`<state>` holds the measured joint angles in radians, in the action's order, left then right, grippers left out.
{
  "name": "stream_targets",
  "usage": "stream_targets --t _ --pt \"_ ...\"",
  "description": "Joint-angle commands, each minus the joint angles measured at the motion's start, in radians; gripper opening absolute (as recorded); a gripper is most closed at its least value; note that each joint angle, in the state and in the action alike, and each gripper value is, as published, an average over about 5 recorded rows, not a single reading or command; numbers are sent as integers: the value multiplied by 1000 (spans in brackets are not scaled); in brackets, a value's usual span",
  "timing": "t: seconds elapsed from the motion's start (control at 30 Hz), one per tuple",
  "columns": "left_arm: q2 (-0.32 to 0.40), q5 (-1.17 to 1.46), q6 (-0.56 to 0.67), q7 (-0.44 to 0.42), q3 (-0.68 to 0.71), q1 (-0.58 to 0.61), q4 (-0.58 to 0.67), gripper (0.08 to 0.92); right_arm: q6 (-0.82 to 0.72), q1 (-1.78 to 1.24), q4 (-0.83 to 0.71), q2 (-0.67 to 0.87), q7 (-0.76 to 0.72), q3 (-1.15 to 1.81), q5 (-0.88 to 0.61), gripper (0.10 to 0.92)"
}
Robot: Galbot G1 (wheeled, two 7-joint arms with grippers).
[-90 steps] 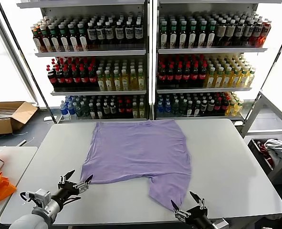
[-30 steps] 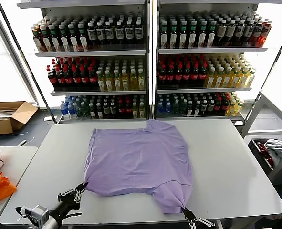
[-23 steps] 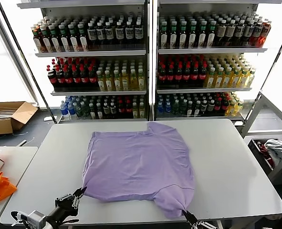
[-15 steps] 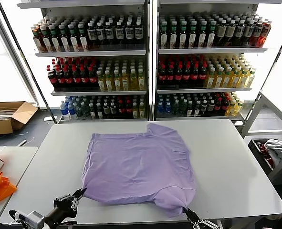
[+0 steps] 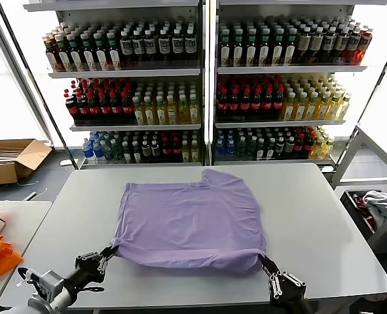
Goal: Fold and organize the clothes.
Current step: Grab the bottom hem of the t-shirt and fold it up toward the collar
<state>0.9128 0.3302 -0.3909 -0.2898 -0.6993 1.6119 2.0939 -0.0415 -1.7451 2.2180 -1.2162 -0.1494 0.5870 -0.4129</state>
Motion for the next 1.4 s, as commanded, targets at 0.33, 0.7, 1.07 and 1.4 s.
stream_targets --t 0.33,0.7,1.07,1.4 --pt "-53 84 12 82 234 -403 -299 102 -137 518 -304 28 87 -192 -22 108" --pt "-31 40 32 99 332 -503 -386 102 -155 742 -533 34 69 -353 27 108" --pt "-14 25 -7 150 327 -537 -425 198 -196 795 -605 25 86 -360 64 294" --pt "-8 24 -21 167 211 -372 -287 484 -265 623 -424 76 159 -234 65 580"
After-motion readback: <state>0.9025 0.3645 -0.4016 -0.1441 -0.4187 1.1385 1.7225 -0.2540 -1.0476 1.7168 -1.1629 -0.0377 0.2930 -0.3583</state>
